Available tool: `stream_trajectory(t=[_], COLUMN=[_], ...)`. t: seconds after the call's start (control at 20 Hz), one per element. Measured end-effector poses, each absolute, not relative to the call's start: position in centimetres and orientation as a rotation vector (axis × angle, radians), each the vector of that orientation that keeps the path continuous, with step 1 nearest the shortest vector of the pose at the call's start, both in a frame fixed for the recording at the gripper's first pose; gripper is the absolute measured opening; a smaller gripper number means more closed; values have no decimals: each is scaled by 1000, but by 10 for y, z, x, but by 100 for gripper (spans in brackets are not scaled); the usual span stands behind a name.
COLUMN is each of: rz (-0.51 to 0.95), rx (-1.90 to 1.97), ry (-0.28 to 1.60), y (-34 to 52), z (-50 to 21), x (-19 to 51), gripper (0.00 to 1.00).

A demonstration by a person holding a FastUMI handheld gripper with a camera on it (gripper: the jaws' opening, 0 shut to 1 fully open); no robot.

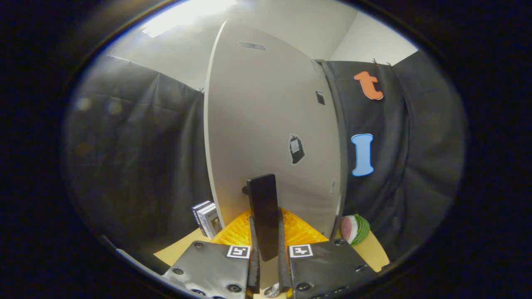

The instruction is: Open the shoe cabinet door, grab the shoes and put them into the shoe cabinet, then close the shoe cabinet door.

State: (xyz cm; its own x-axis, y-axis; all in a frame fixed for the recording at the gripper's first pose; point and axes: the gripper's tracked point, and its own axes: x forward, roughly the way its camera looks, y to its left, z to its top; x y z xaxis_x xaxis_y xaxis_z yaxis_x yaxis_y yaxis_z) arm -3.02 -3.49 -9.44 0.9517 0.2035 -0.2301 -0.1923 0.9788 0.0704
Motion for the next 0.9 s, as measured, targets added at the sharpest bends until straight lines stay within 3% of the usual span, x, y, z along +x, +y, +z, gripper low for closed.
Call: stream_trajectory(t=[0.9], rz=[-94], rx=[1], ry=[235], y=[-203], z=[-84], x=[-62], gripper=[10])
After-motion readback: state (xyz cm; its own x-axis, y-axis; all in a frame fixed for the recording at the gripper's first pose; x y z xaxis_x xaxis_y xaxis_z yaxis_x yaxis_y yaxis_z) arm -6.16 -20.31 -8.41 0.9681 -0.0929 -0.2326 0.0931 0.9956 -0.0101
